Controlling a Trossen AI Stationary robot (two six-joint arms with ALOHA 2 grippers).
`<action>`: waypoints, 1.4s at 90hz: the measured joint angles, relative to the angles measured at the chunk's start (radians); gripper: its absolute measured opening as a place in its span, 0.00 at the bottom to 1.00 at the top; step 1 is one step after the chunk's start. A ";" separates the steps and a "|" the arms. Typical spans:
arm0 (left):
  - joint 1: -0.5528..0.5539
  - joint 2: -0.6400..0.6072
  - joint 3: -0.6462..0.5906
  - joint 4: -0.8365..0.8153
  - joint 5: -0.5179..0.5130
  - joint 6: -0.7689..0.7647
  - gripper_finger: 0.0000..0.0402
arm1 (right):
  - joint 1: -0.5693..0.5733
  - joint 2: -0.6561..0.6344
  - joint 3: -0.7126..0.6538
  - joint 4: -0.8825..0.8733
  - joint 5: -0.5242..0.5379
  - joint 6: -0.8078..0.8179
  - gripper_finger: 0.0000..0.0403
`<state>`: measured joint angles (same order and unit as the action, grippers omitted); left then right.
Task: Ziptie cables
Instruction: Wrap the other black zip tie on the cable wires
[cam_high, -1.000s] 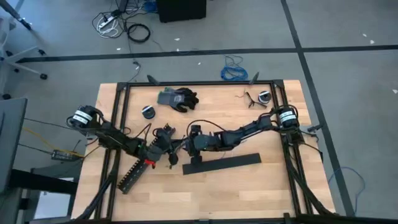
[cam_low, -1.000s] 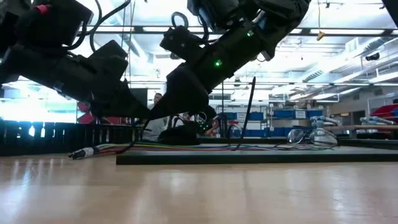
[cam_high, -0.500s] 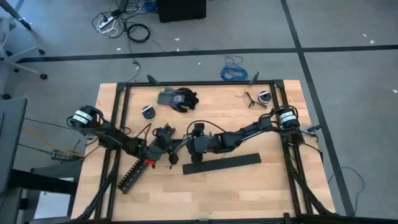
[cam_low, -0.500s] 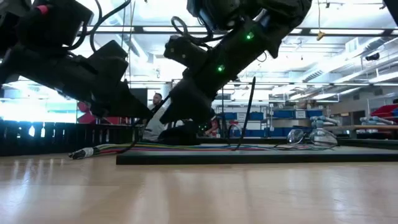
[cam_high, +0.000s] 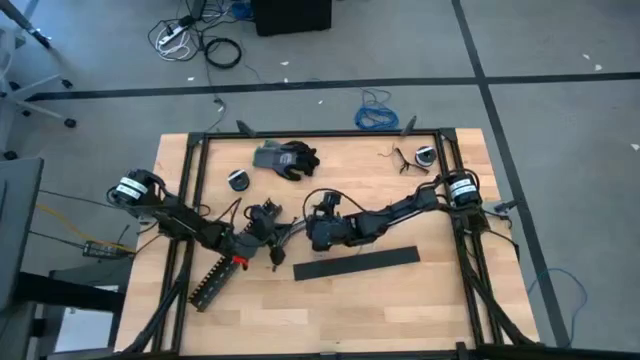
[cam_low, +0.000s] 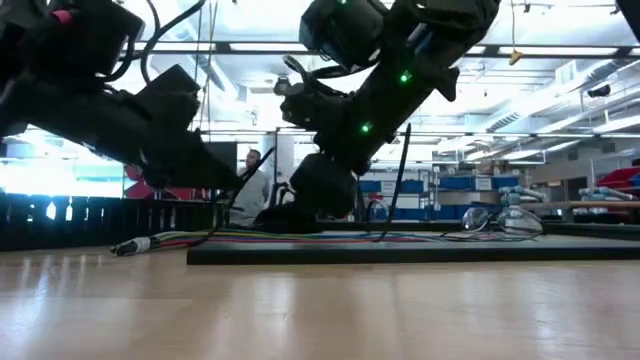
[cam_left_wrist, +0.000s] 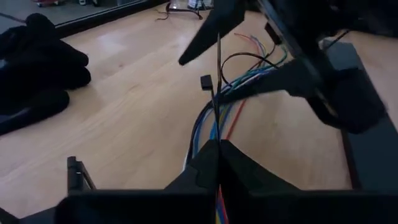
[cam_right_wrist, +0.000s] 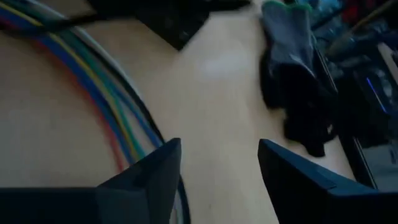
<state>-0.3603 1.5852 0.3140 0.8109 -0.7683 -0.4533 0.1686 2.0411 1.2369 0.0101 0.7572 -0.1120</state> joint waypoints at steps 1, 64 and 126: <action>0.000 -0.003 -0.005 0.006 0.000 0.001 0.00 | 0.000 0.000 0.000 0.000 0.000 0.001 0.50; 0.000 -0.042 -0.179 0.493 0.002 0.192 0.00 | -0.075 -0.100 -0.097 0.464 -0.420 0.054 0.38; -0.002 -0.041 -0.180 0.382 -0.296 0.052 0.00 | -0.002 0.006 -0.097 0.524 -0.717 -0.059 0.38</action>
<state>-0.3618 1.5440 0.1345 1.1928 -1.0642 -0.4015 0.1663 2.0470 1.1404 0.5337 0.0402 -0.1706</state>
